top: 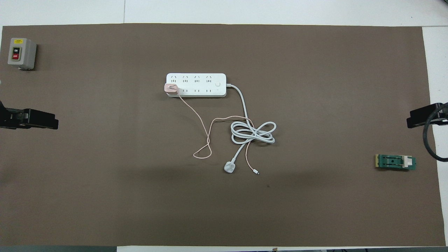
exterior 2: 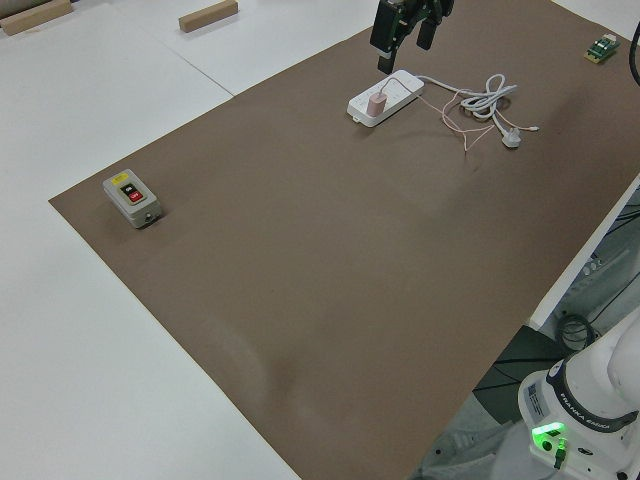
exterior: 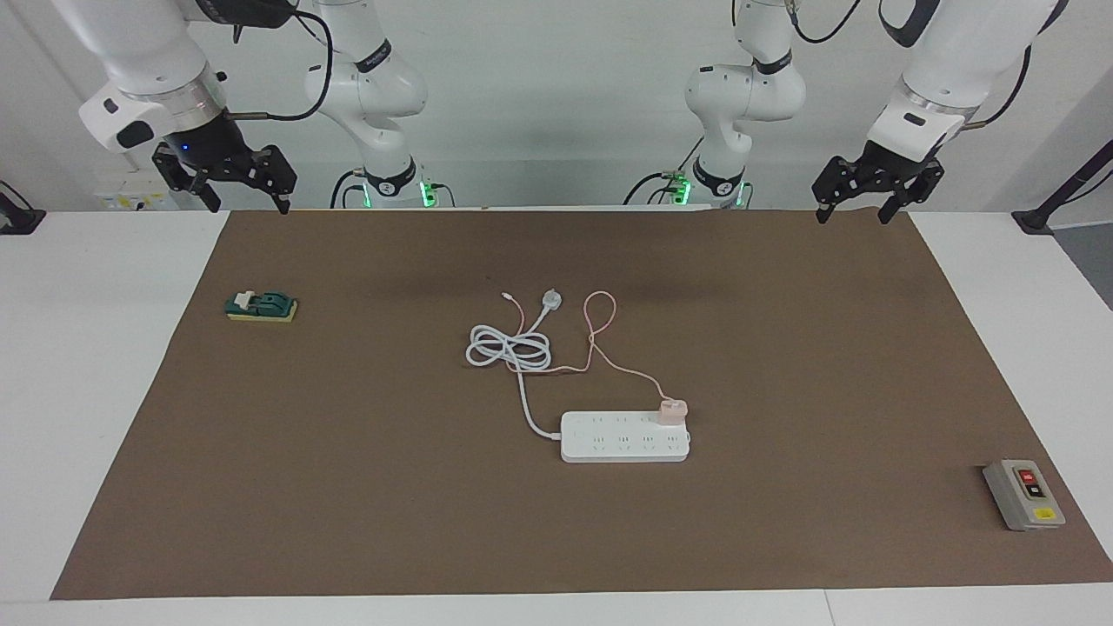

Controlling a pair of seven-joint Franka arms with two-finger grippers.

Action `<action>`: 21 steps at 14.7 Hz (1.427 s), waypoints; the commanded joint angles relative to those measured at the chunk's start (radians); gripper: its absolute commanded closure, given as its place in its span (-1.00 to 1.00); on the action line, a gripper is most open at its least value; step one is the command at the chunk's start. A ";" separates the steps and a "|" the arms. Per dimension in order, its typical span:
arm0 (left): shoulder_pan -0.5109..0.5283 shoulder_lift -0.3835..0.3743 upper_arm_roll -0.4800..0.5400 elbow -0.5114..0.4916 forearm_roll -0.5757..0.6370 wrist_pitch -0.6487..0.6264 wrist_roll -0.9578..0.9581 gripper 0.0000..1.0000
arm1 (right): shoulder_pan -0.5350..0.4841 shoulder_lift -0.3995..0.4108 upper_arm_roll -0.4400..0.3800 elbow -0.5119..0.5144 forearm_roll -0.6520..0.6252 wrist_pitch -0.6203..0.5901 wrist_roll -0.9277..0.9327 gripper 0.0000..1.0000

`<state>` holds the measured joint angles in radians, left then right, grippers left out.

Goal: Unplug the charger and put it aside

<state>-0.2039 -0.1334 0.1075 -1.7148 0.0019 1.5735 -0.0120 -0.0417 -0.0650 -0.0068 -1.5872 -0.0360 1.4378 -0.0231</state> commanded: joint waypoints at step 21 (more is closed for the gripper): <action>-0.022 -0.028 0.017 -0.028 0.020 -0.001 0.009 -1.00 | -0.017 -0.009 0.005 -0.042 0.118 -0.004 0.253 -1.00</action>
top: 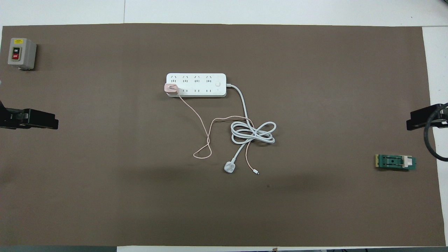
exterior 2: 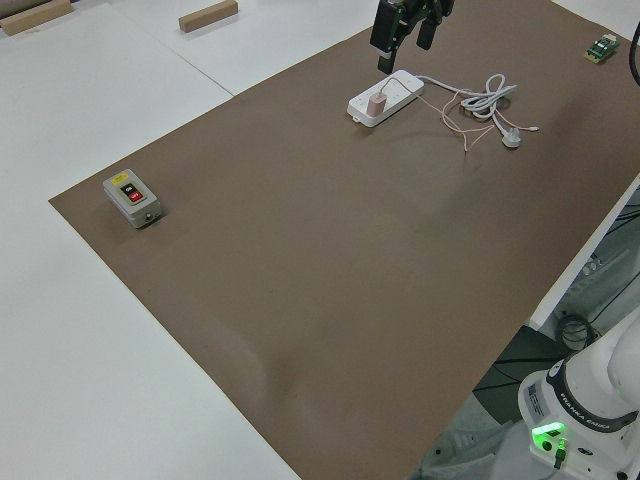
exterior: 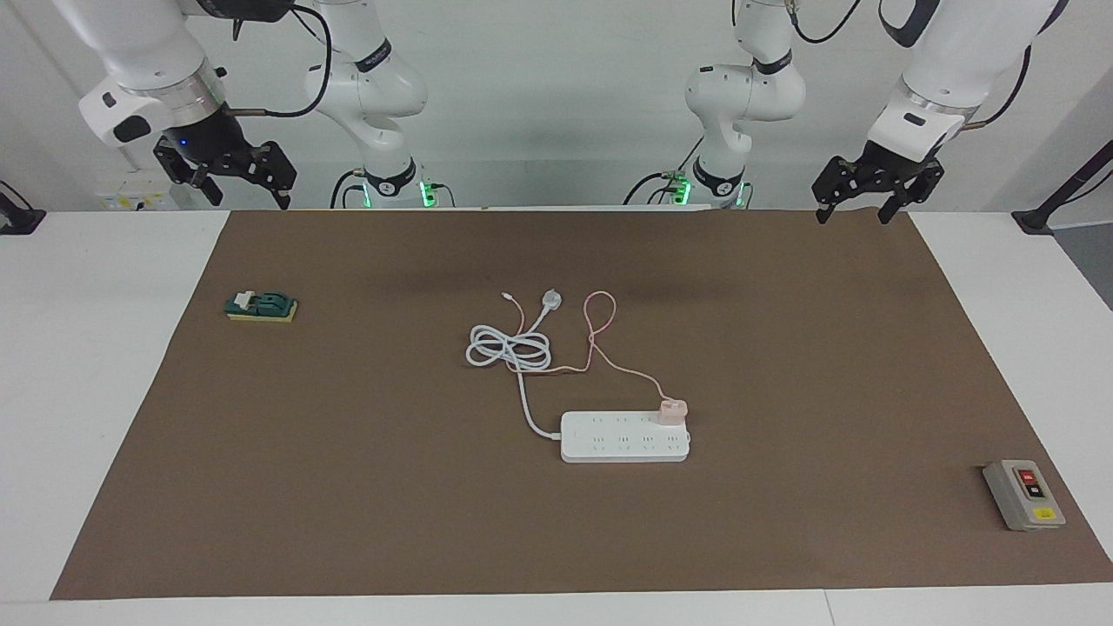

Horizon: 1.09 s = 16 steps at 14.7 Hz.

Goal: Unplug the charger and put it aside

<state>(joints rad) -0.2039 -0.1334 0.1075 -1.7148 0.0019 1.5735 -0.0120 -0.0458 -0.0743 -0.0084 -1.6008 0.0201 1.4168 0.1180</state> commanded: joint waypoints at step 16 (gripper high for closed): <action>-0.022 -0.028 0.017 -0.028 0.020 -0.001 0.010 -1.00 | 0.193 0.293 0.016 -0.096 0.572 0.431 1.047 -1.00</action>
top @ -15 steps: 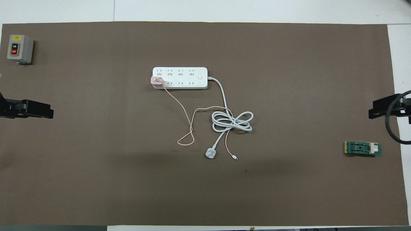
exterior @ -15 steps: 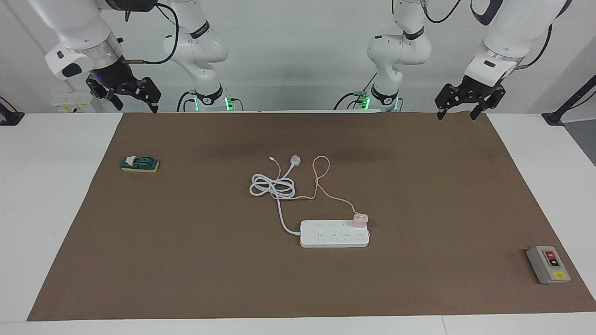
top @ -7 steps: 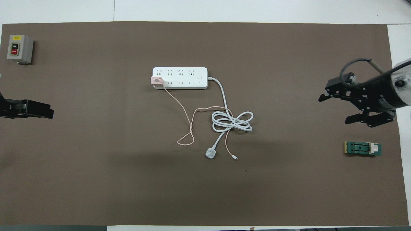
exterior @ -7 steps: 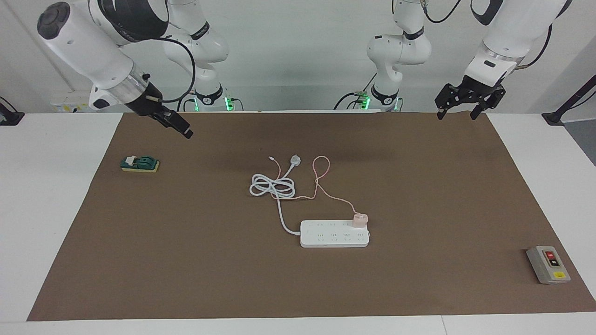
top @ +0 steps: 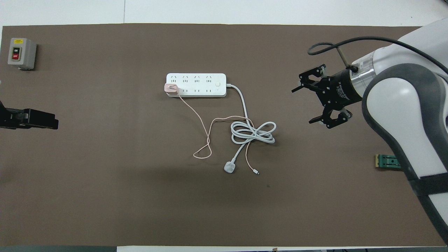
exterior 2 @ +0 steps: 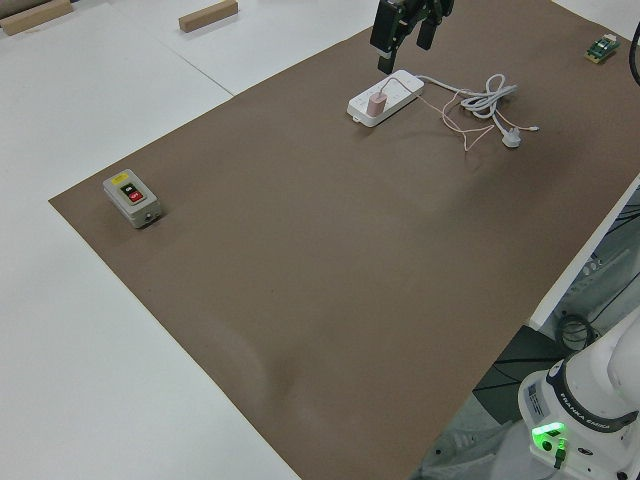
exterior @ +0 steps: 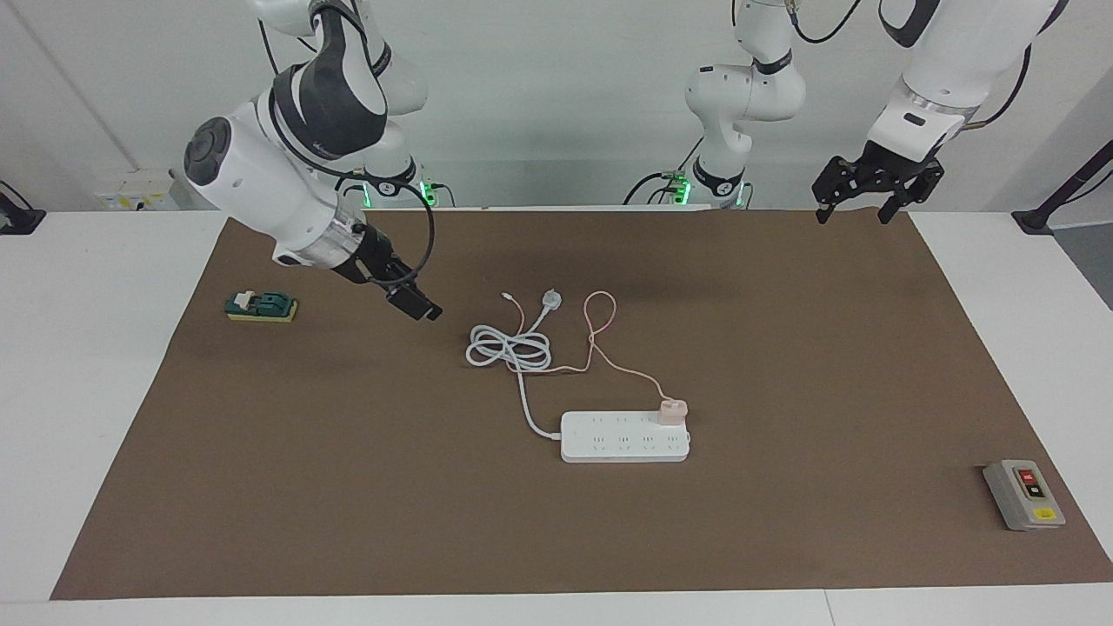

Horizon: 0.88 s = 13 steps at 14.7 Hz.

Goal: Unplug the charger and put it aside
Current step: 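Move the right gripper to the far end of the white power strip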

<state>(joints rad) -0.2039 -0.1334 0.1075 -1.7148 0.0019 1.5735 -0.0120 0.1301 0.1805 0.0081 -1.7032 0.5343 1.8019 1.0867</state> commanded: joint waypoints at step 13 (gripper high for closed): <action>-0.023 -0.031 0.017 -0.034 0.020 -0.026 -0.028 -1.00 | 0.172 0.399 -0.002 0.197 0.395 0.283 0.289 -1.00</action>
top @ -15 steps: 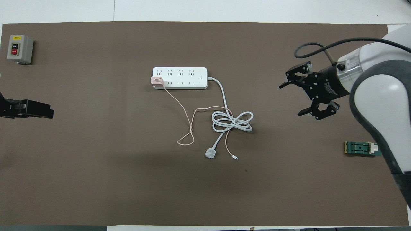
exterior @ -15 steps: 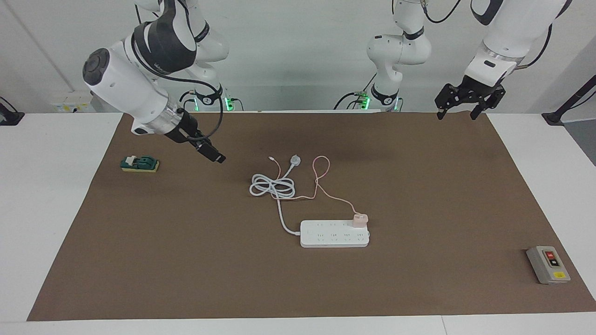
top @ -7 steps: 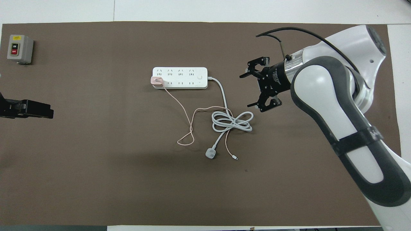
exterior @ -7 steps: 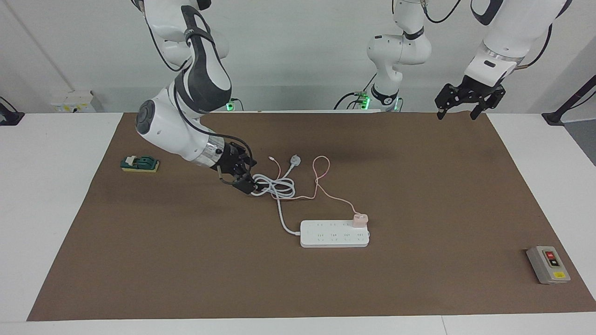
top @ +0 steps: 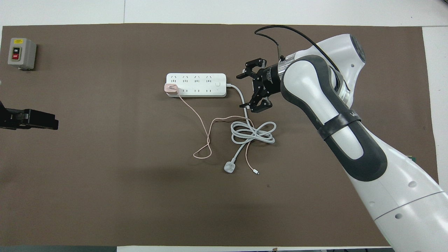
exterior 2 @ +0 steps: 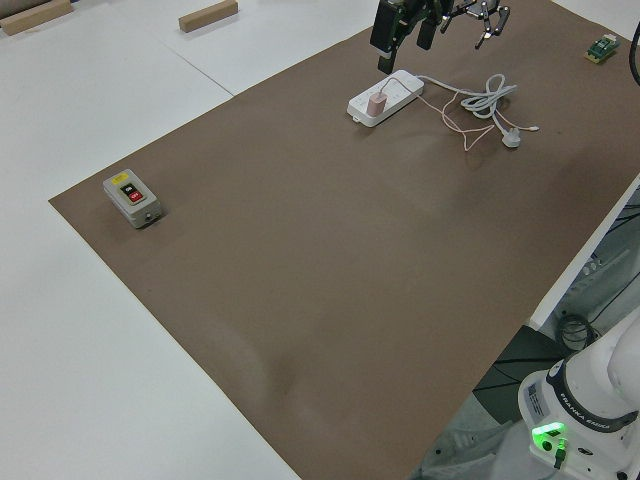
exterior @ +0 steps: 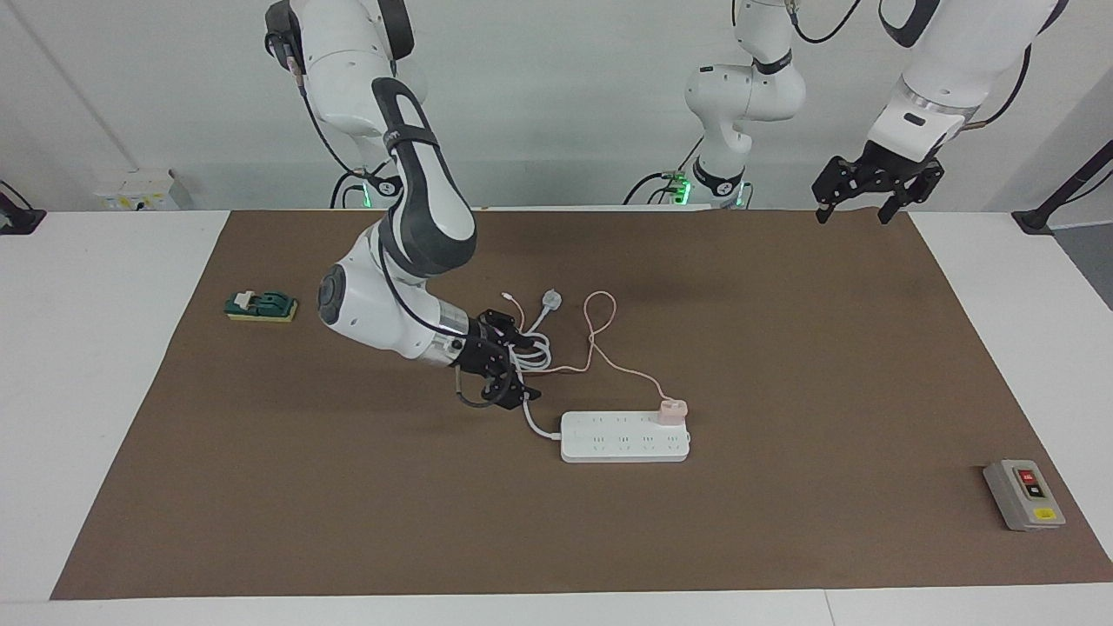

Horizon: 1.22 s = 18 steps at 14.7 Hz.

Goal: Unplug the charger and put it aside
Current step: 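Grasp the power strip with the right gripper while the left gripper reaches the charger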

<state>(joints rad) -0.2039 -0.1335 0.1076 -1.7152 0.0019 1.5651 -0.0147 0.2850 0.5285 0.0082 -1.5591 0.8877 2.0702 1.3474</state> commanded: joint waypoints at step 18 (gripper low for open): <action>-0.216 0.541 0.014 0.266 -0.062 0.299 -1.798 -1.00 | 0.069 0.378 0.004 0.381 0.131 0.041 -0.011 -1.00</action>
<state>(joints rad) -0.3927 0.2876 0.1039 -1.5969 -0.0484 1.8888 -1.7383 0.3563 0.8780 0.0112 -1.2152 1.0196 2.1031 1.3514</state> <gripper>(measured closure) 0.000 0.000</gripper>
